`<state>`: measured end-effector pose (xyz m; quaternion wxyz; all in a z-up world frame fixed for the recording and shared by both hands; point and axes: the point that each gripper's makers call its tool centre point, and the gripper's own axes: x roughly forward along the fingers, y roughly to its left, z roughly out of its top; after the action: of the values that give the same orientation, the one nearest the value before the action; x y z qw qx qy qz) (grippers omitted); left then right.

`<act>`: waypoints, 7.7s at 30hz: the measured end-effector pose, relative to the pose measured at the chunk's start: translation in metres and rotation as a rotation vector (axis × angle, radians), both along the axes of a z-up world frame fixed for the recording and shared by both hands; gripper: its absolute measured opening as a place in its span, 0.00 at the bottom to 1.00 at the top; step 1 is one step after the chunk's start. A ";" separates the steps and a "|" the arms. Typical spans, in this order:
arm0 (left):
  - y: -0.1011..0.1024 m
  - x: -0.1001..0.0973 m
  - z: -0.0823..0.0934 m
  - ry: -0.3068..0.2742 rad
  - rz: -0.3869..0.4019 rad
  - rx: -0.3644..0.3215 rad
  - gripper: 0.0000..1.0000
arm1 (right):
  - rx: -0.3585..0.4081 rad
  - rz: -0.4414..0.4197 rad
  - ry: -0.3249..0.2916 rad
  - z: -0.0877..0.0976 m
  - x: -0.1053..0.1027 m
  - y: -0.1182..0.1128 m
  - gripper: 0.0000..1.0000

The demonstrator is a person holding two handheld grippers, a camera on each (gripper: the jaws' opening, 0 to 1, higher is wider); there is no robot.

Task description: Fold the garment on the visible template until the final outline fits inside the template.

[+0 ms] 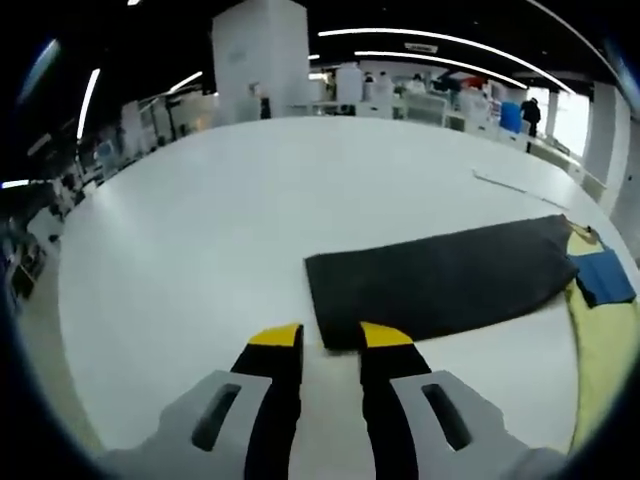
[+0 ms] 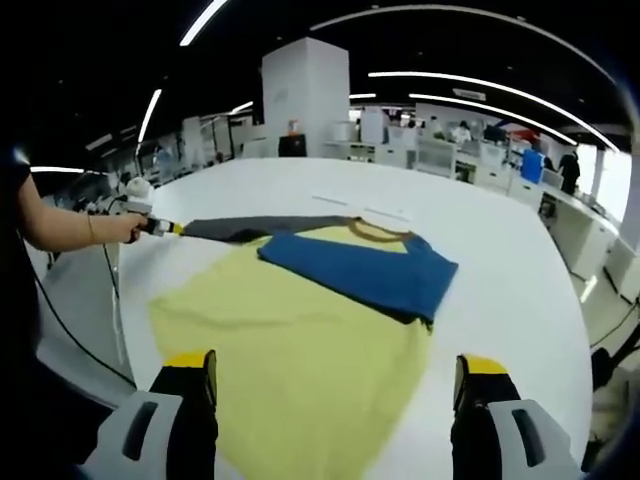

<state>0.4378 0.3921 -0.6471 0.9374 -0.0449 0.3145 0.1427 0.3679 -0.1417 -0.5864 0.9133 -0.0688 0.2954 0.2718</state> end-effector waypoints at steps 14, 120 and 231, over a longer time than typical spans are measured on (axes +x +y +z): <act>0.000 -0.002 -0.007 -0.040 0.094 -0.078 0.15 | -0.018 -0.012 0.001 0.000 -0.004 -0.005 0.97; -0.197 0.081 0.083 -0.277 -0.295 -0.308 0.00 | 0.102 0.077 0.010 0.007 -0.025 0.036 0.99; -0.529 0.066 0.079 -0.222 -1.055 -0.684 0.00 | 0.109 0.023 0.050 -0.010 -0.034 0.012 0.99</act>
<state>0.5037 -0.1366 -0.5683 0.8413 -0.1952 0.2229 -0.4522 0.3338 -0.1297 -0.5966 0.9049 -0.0153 0.3020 0.2995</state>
